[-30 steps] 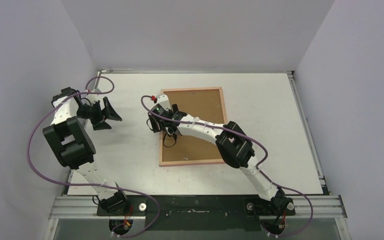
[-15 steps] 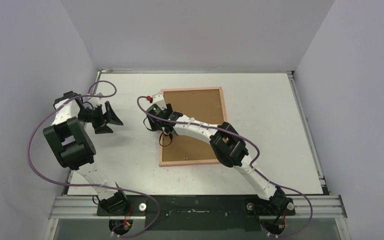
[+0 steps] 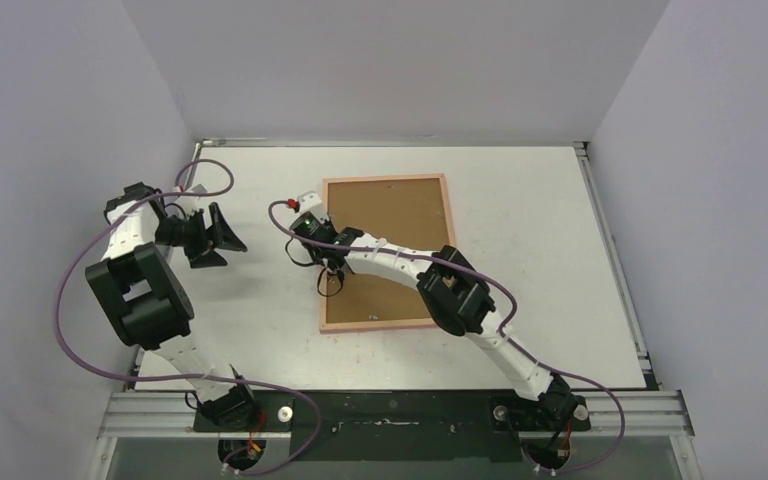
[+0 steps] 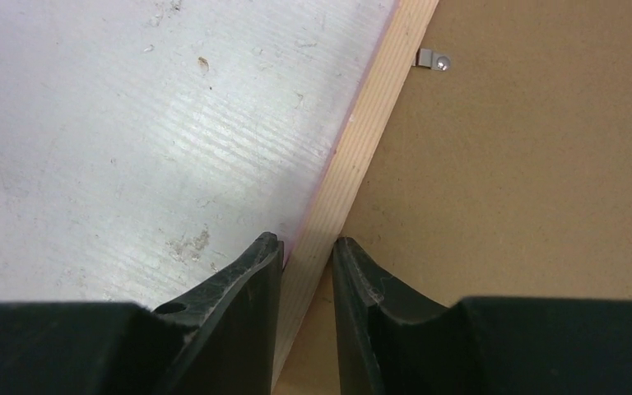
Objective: Put the photo into the frame
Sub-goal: Adjust the photo frame at the center of the board.
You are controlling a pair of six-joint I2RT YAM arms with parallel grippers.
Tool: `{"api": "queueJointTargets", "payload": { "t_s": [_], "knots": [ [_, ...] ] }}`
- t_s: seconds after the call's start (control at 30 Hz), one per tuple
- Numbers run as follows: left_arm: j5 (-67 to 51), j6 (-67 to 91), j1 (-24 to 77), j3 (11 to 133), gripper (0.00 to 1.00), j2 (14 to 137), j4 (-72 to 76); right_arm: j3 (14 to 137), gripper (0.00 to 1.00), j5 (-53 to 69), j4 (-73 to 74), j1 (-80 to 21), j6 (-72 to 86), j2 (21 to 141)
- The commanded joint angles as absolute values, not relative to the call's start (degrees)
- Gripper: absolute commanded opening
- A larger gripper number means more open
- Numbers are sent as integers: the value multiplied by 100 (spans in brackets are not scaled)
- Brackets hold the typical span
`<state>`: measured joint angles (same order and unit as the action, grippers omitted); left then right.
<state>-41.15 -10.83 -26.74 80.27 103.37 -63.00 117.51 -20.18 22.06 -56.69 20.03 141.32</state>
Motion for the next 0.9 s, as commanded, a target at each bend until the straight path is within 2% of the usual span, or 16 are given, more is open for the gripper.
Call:
{"api": "queueJointTargets", "payload": {
  "t_s": [0.0,0.2,0.4,0.6,0.8,0.83,0.87],
  "knots": [
    [-4256,-1155,-2716,7958,72,10064,-6310,11337,18,-1393,2212,-5768,1273,13657],
    [-4219,-1214,-2706,7892,72,10078,-6288,10322,5,-610,2231,-5958,318,12814],
    [-4189,-1222,-2647,7767,71,10045,-6201,8881,8,-204,2201,-6363,-494,11837],
    [-4149,-1022,-2301,7585,71,10095,-5870,7421,13,-633,2183,-7117,-1267,10732],
    [-3991,-557,-1266,7905,72,10395,-5375,7180,29,-721,2643,-7339,-1249,10422],
    [-3965,-489,-1074,8015,72,10500,-5323,7249,40,-764,2737,-7339,-1138,10453],
    [-3945,-431,-936,8130,72,10604,-5292,7307,66,-884,2802,-7325,-1000,10471]
  ]
}}
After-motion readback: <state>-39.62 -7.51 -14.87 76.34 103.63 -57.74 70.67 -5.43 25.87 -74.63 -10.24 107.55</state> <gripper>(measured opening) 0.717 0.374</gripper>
